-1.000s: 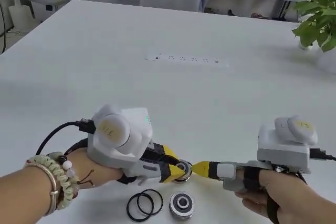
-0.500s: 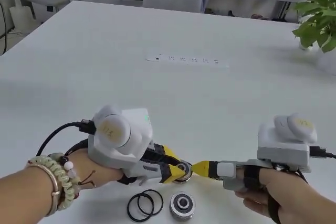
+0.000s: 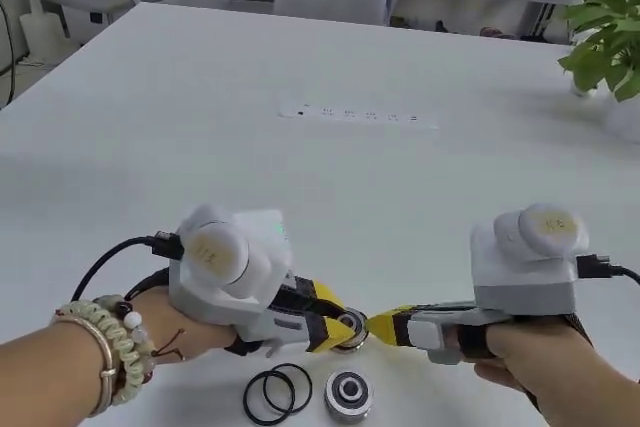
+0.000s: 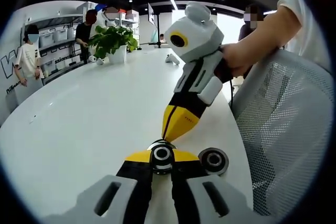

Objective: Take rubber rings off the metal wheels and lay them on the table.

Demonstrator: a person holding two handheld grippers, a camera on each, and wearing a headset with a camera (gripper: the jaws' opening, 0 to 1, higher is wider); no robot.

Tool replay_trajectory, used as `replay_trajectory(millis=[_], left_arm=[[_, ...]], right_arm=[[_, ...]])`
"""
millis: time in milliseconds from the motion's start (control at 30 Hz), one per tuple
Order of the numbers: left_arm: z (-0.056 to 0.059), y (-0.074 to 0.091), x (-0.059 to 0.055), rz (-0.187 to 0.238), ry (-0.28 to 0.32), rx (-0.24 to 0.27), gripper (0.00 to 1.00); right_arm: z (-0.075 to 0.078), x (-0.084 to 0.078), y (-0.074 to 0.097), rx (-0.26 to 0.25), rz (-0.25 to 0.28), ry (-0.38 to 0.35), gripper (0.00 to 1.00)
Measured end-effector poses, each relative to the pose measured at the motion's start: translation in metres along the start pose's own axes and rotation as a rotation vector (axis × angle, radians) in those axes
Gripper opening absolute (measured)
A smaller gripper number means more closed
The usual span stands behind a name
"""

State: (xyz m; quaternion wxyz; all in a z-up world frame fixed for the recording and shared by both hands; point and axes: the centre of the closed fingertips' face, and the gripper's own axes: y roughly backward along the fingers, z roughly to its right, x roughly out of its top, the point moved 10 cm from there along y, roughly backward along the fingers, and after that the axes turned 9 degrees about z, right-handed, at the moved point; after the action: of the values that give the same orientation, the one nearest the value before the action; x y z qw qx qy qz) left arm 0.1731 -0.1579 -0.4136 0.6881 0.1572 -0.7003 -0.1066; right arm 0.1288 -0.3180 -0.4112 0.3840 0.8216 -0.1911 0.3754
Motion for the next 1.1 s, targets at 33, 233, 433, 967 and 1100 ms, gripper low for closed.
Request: replay_trajectory(millis=[33, 233, 433, 967, 1100], left_arm=[[0.0000, -0.0002, 0.0002, -0.001, -0.001, 0.000, 0.07], [-0.0002, -0.0007, 0.0001, 0.000, 0.001, -0.002, 0.07], [0.0005, -0.0011, 0.0004, 0.001, -0.001, -0.006, 0.07], [0.0009, -0.0017, 0.0004, 0.006, 0.005, -0.009, 0.07], [0.0010, -0.0017, 0.0006, 0.006, 0.005, -0.008, 0.07]], right_arm=[[-0.0005, 0.0001, 0.0002, -0.001, -0.003, 0.010, 0.00], [-0.0025, 0.0026, -0.0005, -0.006, -0.025, 0.078, 0.00], [-0.0054, 0.0032, -0.0008, -0.014, -0.046, 0.149, 0.00], [-0.0037, 0.0038, 0.0012, -0.014, -0.044, 0.130, 0.00], [-0.0021, 0.0039, 0.0021, -0.009, -0.037, 0.092, 0.00]])
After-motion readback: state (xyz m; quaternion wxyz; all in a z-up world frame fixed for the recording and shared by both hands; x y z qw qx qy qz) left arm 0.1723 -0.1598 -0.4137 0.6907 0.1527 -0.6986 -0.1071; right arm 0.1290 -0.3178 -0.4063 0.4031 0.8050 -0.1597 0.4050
